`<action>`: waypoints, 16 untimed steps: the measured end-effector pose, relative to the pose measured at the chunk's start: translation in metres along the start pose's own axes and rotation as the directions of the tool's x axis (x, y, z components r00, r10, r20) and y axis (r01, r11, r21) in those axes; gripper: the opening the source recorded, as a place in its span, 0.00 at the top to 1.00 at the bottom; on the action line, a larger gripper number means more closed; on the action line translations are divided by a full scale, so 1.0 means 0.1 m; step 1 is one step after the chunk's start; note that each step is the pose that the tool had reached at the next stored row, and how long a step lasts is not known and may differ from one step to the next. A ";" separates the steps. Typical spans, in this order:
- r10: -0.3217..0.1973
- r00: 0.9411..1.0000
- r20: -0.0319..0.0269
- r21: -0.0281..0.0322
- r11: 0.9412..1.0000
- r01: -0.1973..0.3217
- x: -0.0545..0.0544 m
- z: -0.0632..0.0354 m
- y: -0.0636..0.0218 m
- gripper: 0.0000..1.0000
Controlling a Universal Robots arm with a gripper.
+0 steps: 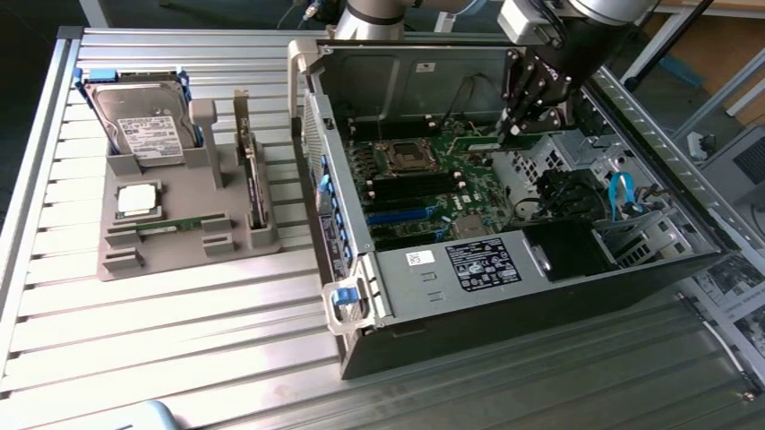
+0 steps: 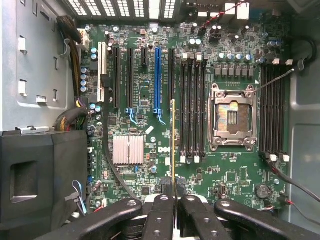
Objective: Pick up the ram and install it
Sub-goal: 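Insert the ram into the slot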
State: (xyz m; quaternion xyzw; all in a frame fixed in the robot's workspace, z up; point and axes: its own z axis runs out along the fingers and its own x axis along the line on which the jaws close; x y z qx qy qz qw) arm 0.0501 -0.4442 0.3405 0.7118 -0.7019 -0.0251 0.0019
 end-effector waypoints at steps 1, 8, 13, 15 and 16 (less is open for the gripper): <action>0.000 1.000 0.000 0.000 1.000 0.000 0.00 0.001 0.000 0.88; 0.000 1.000 0.000 0.000 1.000 0.000 0.00 0.015 0.000 0.88; 0.000 1.000 0.000 0.000 1.000 0.000 0.00 0.025 0.000 0.88; 0.000 1.000 0.000 0.000 1.000 0.000 0.00 0.030 0.000 0.88; 0.000 1.000 0.000 0.000 1.000 0.000 0.00 0.032 0.000 0.88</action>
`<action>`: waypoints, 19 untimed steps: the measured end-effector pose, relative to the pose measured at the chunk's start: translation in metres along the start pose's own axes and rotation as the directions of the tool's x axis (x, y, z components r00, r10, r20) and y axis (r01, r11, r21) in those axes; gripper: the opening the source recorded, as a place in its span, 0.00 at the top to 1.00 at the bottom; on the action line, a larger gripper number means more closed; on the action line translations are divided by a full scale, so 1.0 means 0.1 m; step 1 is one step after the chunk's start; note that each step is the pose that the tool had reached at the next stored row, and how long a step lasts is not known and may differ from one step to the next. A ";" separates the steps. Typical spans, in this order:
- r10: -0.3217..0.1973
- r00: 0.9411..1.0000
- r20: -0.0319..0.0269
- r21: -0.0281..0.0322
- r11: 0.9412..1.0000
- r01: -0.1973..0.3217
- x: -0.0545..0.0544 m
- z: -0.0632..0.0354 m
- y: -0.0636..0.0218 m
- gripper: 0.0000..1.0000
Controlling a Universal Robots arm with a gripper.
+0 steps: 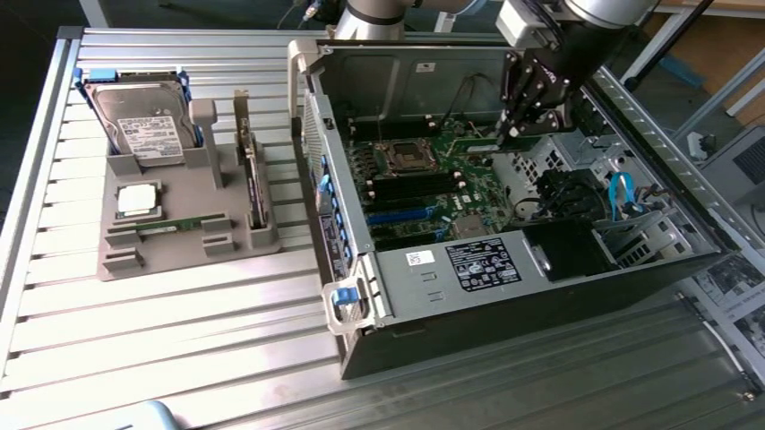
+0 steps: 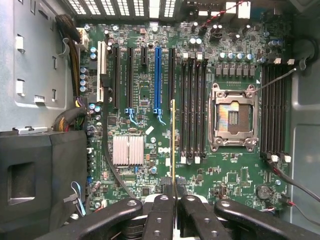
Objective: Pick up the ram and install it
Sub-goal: 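Insert the ram into the slot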
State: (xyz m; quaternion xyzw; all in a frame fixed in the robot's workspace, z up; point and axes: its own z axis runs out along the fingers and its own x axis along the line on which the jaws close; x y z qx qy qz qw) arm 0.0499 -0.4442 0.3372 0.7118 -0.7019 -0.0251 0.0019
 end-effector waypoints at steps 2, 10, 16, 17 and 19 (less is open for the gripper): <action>0.000 1.000 0.000 0.000 1.000 0.000 0.00 0.005 0.000 0.88; 0.000 1.000 0.000 0.000 1.000 0.000 0.00 0.033 0.000 0.88; 0.000 1.000 0.000 0.000 1.000 0.000 0.00 0.048 -0.001 0.88; 0.000 1.000 0.000 0.000 1.000 0.000 0.00 0.051 -0.001 0.88; 0.000 1.000 0.000 0.000 1.000 0.000 0.00 0.059 -0.001 0.88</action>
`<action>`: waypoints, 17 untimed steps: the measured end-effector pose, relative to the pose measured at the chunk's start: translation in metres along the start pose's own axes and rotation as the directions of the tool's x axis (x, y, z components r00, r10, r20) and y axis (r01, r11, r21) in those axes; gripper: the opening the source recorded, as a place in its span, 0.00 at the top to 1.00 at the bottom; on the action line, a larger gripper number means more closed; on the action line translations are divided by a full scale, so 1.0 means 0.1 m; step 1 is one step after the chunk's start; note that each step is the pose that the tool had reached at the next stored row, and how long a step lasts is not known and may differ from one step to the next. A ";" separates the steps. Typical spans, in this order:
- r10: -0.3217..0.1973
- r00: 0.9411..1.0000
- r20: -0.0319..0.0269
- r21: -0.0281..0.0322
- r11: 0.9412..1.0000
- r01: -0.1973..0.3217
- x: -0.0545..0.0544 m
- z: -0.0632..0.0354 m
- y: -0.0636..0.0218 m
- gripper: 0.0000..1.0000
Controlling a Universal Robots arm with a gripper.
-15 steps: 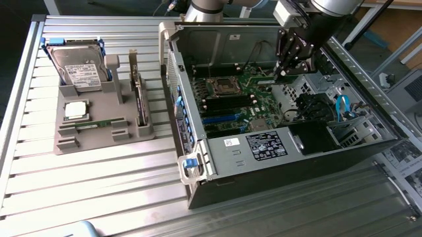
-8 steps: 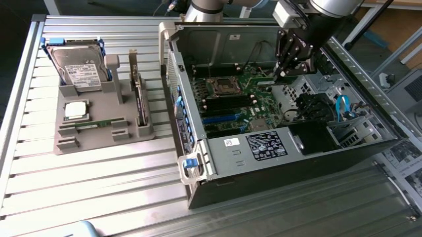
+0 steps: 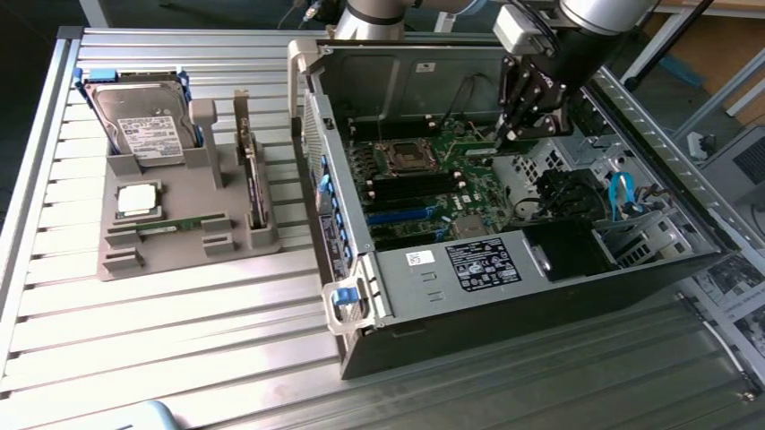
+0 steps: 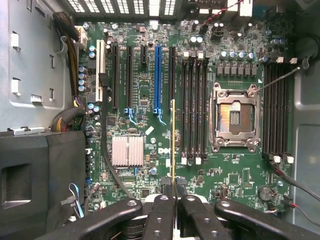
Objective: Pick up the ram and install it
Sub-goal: 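Insert the ram into the slot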
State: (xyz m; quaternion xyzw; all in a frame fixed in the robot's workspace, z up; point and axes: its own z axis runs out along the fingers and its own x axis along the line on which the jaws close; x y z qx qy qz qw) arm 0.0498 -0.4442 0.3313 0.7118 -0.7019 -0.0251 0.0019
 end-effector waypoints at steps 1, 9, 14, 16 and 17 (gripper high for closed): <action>0.000 1.000 0.000 0.000 1.000 0.000 0.00 0.003 0.000 0.88; 0.000 1.000 0.000 0.000 1.000 0.000 0.00 0.030 -0.001 0.88; 0.000 1.000 0.000 0.000 1.000 0.000 0.00 0.046 -0.002 0.88; 0.000 1.000 0.000 0.000 1.000 0.000 0.00 0.051 -0.002 0.88; 0.000 1.000 0.000 0.000 1.000 0.000 0.00 0.054 -0.002 0.88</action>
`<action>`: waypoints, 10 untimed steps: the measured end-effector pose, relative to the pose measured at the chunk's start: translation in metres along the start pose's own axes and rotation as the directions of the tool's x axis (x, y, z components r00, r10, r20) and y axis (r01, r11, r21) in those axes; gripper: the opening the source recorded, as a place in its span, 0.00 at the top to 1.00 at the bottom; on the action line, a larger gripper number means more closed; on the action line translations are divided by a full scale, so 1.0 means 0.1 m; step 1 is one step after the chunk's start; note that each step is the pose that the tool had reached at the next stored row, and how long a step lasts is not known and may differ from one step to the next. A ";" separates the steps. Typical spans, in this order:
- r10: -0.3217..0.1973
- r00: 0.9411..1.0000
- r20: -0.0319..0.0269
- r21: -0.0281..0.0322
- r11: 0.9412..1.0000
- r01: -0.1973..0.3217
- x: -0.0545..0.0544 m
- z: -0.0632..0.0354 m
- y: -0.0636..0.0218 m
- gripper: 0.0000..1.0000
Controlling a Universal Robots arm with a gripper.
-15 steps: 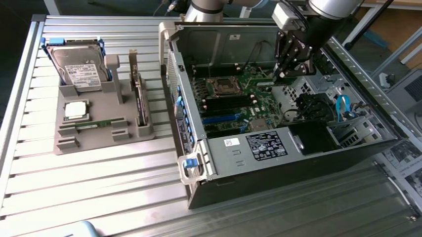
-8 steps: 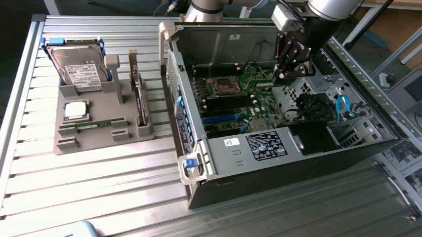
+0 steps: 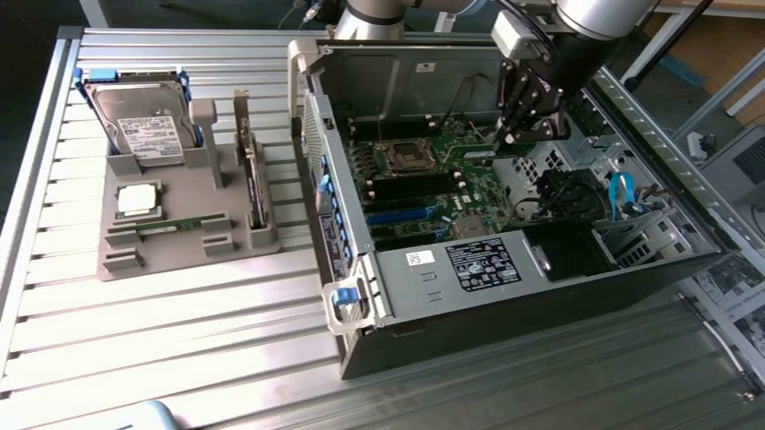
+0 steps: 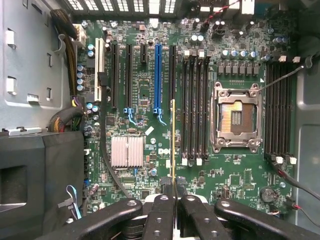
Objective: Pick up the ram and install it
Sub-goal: 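Insert the ram into the slot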
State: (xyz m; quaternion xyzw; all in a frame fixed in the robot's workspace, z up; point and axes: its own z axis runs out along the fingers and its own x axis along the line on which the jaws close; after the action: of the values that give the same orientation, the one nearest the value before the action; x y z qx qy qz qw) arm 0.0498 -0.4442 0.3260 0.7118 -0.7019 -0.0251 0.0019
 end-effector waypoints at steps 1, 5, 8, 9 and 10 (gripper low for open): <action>0.000 1.000 0.000 0.000 1.000 0.000 0.00 0.003 0.000 0.88; 0.000 1.000 0.000 0.000 1.000 0.000 0.00 0.012 0.000 0.88; 0.000 1.000 0.000 0.000 1.000 0.000 0.00 0.020 0.000 0.88; 0.000 1.000 0.000 0.000 1.000 0.000 0.00 0.022 0.000 0.88; 0.000 1.000 0.000 0.000 1.000 0.000 0.00 0.024 0.000 0.88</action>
State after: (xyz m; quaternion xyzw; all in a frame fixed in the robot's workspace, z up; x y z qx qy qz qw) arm 0.0497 -0.4442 0.3236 0.7118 -0.7019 -0.0251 0.0019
